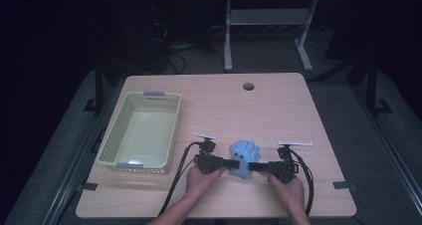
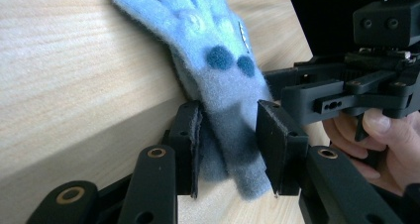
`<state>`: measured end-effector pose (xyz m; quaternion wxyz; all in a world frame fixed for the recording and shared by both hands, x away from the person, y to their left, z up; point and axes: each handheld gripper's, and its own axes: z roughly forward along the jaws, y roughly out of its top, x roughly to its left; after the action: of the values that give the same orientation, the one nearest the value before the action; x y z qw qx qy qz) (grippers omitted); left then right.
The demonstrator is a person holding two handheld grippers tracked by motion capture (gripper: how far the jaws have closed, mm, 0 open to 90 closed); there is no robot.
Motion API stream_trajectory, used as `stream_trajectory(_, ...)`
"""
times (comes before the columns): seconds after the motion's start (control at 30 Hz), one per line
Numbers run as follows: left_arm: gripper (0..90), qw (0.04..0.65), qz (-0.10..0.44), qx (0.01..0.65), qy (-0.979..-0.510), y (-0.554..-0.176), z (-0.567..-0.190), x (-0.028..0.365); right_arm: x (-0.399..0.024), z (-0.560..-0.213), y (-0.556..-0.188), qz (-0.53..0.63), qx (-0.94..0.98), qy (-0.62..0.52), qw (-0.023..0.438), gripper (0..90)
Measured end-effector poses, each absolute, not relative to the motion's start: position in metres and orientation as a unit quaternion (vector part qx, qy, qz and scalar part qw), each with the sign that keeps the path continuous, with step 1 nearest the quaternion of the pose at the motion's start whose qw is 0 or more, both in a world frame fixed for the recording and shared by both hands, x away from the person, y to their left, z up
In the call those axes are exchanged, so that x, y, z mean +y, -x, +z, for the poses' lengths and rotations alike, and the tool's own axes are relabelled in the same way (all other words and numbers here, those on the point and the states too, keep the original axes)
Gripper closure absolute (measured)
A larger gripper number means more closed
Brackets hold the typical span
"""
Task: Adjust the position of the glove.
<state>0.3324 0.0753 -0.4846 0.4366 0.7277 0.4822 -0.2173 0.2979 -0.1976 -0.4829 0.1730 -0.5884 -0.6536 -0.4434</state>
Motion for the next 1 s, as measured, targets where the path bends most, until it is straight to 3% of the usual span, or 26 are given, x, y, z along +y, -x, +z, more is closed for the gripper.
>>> stream_trajectory(0.37, 64.0, 0.435, -0.240, 0.475, -0.726, -0.3238, -0.4873, 0.0672, -0.1899, -0.4889, -0.3018, -0.455, -0.638, 0.598, 0.172, 69.5)
stream_trajectory(1.0, 70.3, 0.447, -0.254, 0.477, -0.713, -0.3287, -0.4893, 0.0674, -0.1888, -0.4892, -0.3029, -0.465, -0.642, 0.586, 0.169, 77.8)
